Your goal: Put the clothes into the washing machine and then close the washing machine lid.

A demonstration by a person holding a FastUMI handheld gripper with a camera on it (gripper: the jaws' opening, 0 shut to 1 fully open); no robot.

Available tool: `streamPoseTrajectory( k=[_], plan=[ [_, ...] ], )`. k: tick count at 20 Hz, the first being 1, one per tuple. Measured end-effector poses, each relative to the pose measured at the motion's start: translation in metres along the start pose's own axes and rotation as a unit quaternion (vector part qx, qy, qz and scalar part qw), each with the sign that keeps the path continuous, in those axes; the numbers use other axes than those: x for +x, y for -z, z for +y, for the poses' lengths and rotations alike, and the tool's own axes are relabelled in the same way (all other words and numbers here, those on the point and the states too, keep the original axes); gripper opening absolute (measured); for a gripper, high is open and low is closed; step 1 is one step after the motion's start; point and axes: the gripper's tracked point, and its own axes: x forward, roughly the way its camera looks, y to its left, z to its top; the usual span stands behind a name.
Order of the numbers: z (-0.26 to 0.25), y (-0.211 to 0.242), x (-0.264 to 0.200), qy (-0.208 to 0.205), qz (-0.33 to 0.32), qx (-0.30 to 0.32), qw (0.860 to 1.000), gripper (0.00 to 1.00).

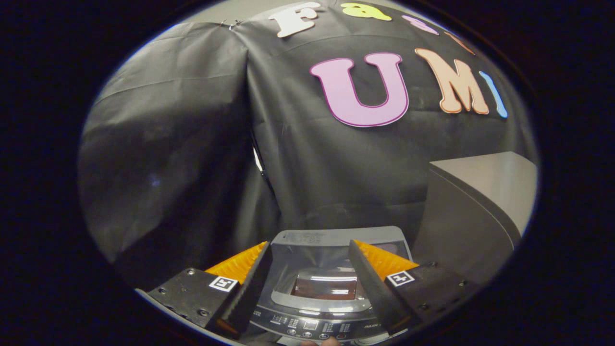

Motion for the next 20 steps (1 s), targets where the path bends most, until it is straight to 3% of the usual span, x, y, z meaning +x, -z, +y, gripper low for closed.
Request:
streamPoseTrajectory(
  k=[16,20],
  plan=[
    [-0.009,0.021,-0.124,0.01,-0.098,-0.037,0.994,0.97],
    [-0.014,0.035,-0.147,0.015,-0.096,-0.033,0.995,0.97]
  ],
)
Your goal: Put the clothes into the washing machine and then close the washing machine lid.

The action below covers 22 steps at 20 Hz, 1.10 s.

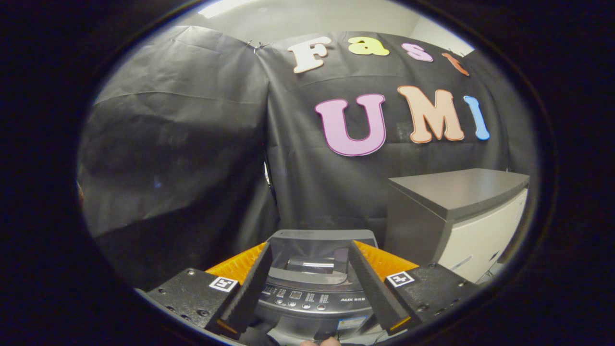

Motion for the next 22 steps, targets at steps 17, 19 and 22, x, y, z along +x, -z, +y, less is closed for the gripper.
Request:
streamPoseTrajectory(
  k=[17,19,22],
  plan=[
    [-0.035,0.061,-0.114,0.05,-0.021,0.021,0.998,0.97],
    [-0.037,0.067,-0.124,0.053,-0.02,0.017,0.998,0.97],
    [-0.038,0.074,-0.139,0.056,-0.022,0.009,0.998,0.97]
  ],
)
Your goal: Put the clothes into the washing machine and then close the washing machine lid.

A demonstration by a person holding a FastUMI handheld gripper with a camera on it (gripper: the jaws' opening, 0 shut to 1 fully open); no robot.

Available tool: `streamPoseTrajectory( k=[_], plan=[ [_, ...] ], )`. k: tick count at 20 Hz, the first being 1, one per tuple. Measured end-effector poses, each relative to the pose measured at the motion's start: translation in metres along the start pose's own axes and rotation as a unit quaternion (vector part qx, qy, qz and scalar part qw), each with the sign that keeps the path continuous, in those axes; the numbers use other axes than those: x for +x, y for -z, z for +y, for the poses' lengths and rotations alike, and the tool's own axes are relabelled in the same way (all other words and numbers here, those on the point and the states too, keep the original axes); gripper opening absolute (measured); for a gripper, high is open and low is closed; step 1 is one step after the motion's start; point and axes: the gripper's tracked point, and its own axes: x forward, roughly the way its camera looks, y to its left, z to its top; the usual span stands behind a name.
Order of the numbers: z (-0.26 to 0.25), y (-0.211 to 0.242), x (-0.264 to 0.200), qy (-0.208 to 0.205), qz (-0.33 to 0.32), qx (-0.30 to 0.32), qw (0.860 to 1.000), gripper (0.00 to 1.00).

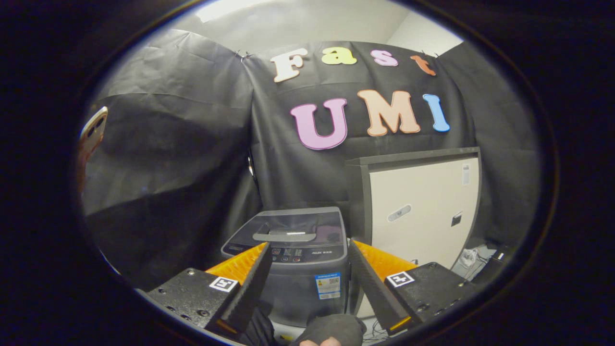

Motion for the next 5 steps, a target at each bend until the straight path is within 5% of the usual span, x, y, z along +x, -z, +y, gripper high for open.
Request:
streamPoseTrajectory(
  k=[5],
  plan=[
    [-0.001,0.008,-0.023,-0.004,-0.017,0.001,1.0,0.97]
  ],
)
